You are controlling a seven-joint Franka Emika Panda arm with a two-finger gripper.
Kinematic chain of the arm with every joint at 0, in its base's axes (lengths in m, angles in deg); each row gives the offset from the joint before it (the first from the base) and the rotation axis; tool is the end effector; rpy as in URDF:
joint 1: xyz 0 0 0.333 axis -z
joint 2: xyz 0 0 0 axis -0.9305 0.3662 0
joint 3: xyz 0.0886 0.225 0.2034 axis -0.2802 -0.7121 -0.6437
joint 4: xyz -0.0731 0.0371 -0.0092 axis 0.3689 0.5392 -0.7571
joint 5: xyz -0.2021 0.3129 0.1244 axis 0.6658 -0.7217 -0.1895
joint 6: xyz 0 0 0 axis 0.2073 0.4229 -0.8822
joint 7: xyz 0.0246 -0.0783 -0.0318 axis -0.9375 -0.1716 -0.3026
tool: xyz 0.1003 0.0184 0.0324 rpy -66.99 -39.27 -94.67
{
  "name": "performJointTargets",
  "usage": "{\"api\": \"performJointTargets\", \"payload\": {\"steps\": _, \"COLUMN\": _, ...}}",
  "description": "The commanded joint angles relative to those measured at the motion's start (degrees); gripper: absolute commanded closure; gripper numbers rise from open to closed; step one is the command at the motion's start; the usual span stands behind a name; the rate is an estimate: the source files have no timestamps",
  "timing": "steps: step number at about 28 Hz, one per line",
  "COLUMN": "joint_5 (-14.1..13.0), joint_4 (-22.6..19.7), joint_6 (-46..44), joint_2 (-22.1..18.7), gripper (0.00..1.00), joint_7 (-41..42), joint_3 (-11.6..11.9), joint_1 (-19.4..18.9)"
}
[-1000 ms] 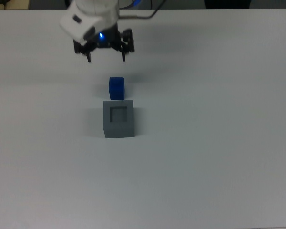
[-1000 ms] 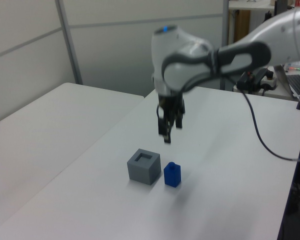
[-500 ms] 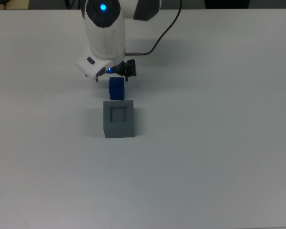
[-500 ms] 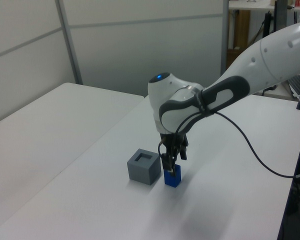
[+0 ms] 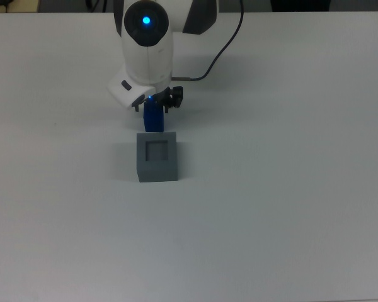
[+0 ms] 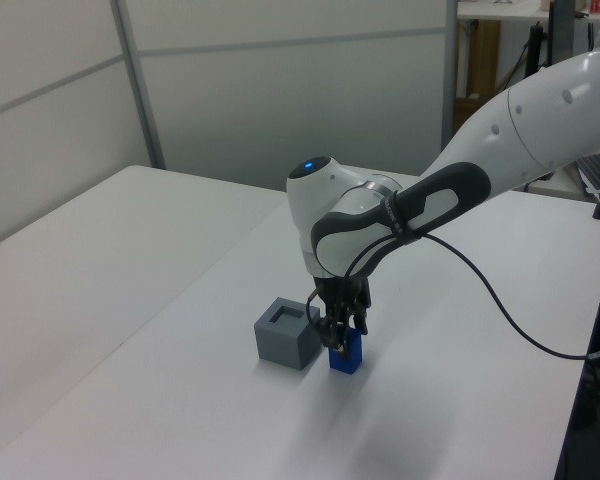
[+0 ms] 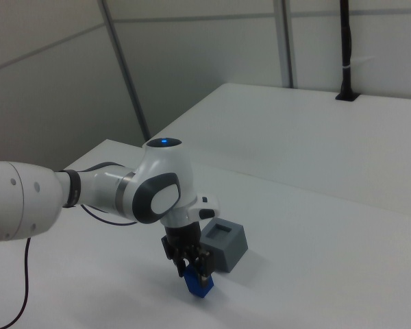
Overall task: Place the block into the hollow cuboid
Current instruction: 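Close the gripper on the blue cube, then lift the blue cube and carry it over the grey cuboid's opening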
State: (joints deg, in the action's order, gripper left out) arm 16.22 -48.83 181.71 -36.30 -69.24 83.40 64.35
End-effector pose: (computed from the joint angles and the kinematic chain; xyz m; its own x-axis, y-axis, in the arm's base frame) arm 0.5868 0.0225 0.3455 0.9910 -0.0304 -0.1305 -0.0229 -0.9980 0.0583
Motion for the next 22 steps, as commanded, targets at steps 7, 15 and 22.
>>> {"api": "performJointTargets", "payload": {"steps": 7, "joint_5": 0.36, "joint_4": 2.78, "joint_6": 0.48, "joint_2": -0.27, "gripper": 0.62, "joint_7": -2.18, "joint_3": -0.56, "joint_1": -0.66}}
{"api": "performJointTargets", "payload": {"steps": 15, "joint_5": 0.27, "joint_4": 9.28, "joint_6": -7.34, "joint_2": -0.54, "gripper": 0.62, "joint_7": -2.27, "joint_3": -0.56, "joint_1": -0.49}}
{"api": "performJointTargets", "payload": {"steps": 22, "joint_5": -1.48, "joint_4": 16.05, "joint_6": -12.01, "joint_2": -0.45, "gripper": 0.62, "joint_7": -2.10, "joint_3": -0.30, "joint_1": 0.21}}
